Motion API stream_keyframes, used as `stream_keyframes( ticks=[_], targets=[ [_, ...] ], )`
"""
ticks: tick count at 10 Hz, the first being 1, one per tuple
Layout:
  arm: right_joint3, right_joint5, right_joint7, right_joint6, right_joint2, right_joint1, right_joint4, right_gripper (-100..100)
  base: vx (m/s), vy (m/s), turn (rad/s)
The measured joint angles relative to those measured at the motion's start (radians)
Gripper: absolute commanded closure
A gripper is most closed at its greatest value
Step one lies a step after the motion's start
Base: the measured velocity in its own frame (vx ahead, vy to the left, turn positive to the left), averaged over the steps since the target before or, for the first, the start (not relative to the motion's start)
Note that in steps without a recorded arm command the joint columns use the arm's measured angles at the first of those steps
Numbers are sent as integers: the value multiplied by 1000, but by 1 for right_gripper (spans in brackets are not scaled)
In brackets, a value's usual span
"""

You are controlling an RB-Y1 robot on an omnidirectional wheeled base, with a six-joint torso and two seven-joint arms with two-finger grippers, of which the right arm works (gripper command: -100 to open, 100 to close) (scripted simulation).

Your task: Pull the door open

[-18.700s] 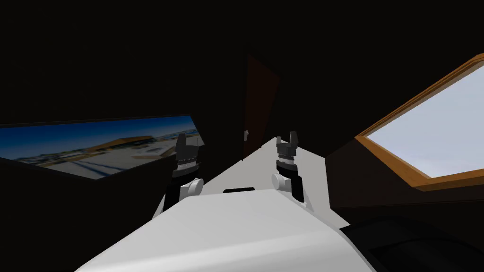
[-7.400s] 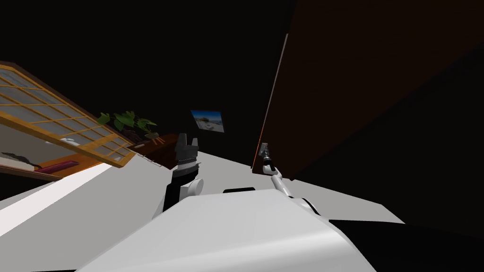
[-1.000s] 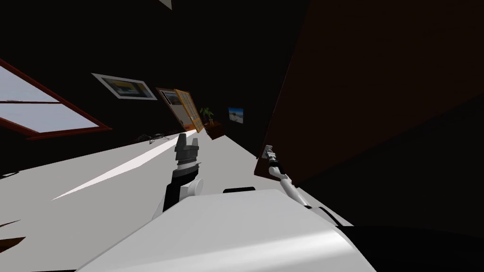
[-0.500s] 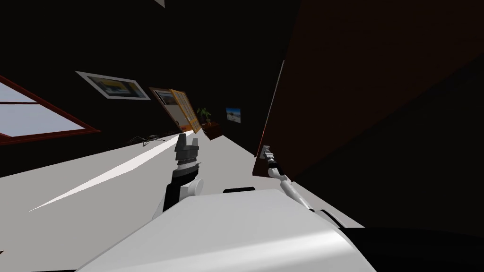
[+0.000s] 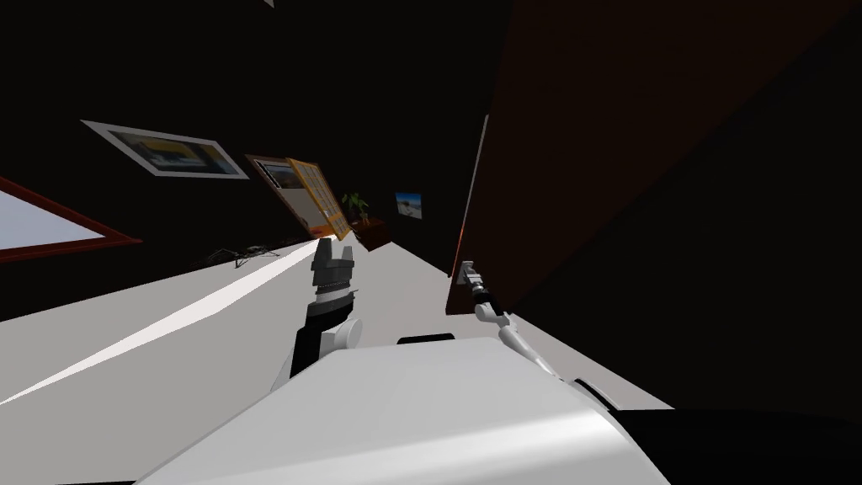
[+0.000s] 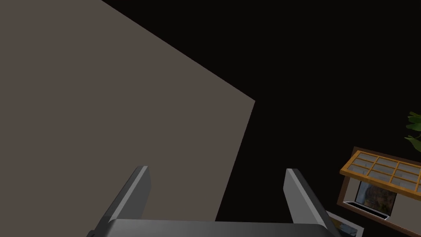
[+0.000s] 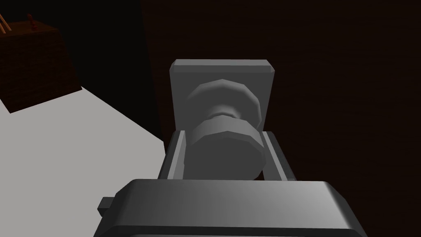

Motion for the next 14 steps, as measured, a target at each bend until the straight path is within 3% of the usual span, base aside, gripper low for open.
stream_keyframes(
  ticks=[1, 3, 6, 8, 10, 14],
  targets=[
    [10, 2, -5, 0, -2, 4, -8, 100, -33, -48, -65],
    [28, 5, -2, 24, -10, 27, -63, 100, -33, -73, -78],
    [93, 23, -30, 4, -23, 32, -78, 100, -23, -94, -46],
    [106, 27, -30, 5, -20, 40, -89, 100, 2, -2, -64],
    [142, 37, -48, -7, -56, 58, -120, 100, 28, 47, -201],
    [221, 60, -99, -62, -137, 83, -163, 100, -14, 11, -141]
  ],
)
